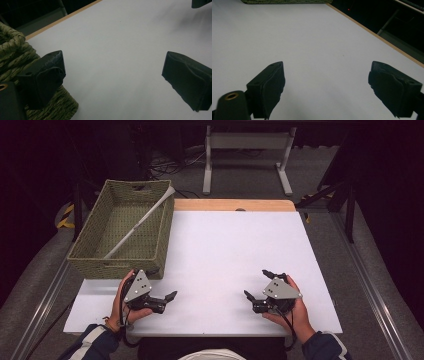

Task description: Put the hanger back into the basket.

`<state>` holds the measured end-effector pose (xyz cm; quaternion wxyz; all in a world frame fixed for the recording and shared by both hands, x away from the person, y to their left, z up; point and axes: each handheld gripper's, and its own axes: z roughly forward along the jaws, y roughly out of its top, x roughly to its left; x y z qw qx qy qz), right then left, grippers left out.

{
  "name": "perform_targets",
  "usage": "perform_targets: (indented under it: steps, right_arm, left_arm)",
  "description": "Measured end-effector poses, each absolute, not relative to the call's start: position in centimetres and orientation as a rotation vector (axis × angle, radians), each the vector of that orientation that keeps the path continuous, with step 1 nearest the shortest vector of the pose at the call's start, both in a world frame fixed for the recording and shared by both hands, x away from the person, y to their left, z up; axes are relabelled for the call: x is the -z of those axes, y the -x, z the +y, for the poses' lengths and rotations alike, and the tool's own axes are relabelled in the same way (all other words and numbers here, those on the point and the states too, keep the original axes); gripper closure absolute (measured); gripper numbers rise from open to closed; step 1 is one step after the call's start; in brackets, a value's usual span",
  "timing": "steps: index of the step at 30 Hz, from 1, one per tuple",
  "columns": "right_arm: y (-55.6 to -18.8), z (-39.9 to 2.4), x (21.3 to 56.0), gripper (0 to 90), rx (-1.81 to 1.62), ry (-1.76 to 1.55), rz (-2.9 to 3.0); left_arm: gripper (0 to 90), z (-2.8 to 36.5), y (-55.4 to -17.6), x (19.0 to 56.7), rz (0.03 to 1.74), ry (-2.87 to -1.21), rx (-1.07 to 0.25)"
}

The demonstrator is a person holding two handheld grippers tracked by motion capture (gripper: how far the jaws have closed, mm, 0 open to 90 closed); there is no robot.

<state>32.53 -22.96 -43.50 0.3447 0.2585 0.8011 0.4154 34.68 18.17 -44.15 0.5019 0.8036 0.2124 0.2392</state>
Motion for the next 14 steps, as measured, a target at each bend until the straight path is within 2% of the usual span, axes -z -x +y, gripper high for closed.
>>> perform_targets:
  steps: [14]
  right_arm:
    - [-32.57, -23.01, 43.48, 14.0, -1.083, -0.674, 2.081]
  left_arm:
    - [5.5, 18.41, -34.69, 43.95, 0.537, -1.922, -0.586]
